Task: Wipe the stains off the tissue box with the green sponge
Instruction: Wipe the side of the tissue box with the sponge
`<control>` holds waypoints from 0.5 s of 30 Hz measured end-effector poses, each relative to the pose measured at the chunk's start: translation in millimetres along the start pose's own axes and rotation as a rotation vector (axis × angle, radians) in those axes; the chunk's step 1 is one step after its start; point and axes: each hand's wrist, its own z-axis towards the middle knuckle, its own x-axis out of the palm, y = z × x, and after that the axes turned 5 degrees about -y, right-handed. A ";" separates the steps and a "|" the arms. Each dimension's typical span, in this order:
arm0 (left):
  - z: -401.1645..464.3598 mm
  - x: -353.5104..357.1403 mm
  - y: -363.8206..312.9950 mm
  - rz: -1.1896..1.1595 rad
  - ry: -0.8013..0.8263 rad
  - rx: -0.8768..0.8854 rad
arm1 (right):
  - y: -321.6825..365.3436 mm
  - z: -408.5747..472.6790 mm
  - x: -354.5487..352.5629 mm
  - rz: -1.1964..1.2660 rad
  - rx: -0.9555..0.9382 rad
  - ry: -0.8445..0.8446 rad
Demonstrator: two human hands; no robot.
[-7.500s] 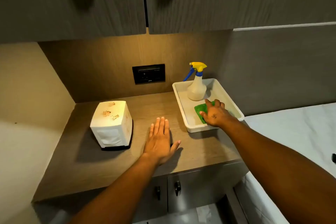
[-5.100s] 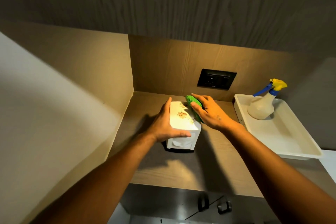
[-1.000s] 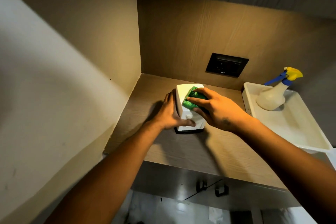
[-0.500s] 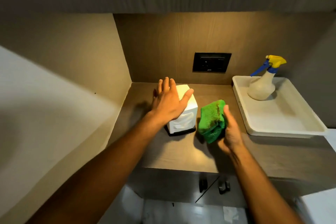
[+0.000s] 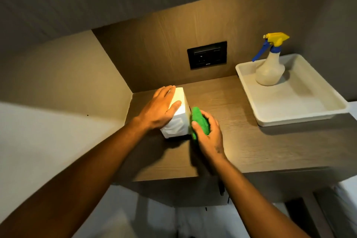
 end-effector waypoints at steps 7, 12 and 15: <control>-2.4 -1.5 5.6 0.010 0.049 0.030 | 1.6 -10.0 32.1 0.065 -0.101 -0.057; -2.0 -2.8 1.7 0.050 0.041 0.007 | 4.0 3.4 30.3 0.124 0.042 -0.078; -2.7 0.9 -0.9 0.033 0.055 0.011 | 0.6 -6.5 30.7 0.160 -0.034 -0.060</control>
